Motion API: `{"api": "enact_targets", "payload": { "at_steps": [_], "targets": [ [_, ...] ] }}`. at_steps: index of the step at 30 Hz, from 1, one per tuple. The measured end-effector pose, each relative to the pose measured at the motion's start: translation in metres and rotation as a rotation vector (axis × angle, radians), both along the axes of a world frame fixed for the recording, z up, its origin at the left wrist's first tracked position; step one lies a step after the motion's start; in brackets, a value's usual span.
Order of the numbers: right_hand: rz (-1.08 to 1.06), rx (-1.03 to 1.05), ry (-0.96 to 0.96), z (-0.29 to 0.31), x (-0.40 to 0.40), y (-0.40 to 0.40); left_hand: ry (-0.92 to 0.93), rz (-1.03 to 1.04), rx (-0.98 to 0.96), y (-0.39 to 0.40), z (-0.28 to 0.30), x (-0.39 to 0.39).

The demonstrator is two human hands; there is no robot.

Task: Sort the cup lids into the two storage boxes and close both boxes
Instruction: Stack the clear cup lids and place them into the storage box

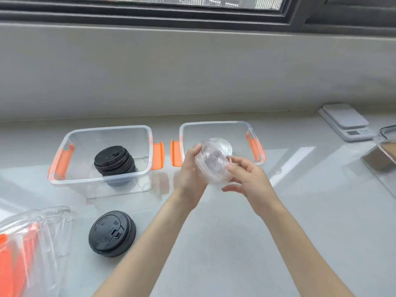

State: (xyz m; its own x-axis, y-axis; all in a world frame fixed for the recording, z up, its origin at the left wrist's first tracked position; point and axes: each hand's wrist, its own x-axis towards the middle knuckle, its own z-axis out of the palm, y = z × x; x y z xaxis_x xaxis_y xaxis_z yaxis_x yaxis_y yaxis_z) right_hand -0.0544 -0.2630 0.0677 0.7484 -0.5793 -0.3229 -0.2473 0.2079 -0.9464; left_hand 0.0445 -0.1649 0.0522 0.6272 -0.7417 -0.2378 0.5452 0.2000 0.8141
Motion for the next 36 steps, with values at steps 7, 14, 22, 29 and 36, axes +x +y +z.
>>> {"api": "enact_targets", "payload": {
  "at_steps": [7, 14, 22, 29, 36],
  "targets": [
    [-0.176, -0.118, 0.036, 0.003, 0.048, -0.067, -0.315, 0.149, 0.462, -0.059, -0.005, 0.051],
    [-0.063, -0.455, 0.273, -0.028, 0.09, -0.092, -0.402, 0.059, 0.726, -0.091, -0.031, 0.071],
    [-0.024, -0.67, 0.414, -0.042, 0.098, -0.089, -0.306, 0.037, 0.797, -0.097, -0.042, 0.071],
    [0.042, -0.644, 0.462, -0.044, 0.098, -0.091, -0.291, -0.063, 0.836, -0.092, -0.039, 0.076],
    [0.128, -0.584, 0.496, -0.036, 0.096, -0.094, -0.301, -0.088, 0.852, -0.085, -0.027, 0.076]
  ]
}}
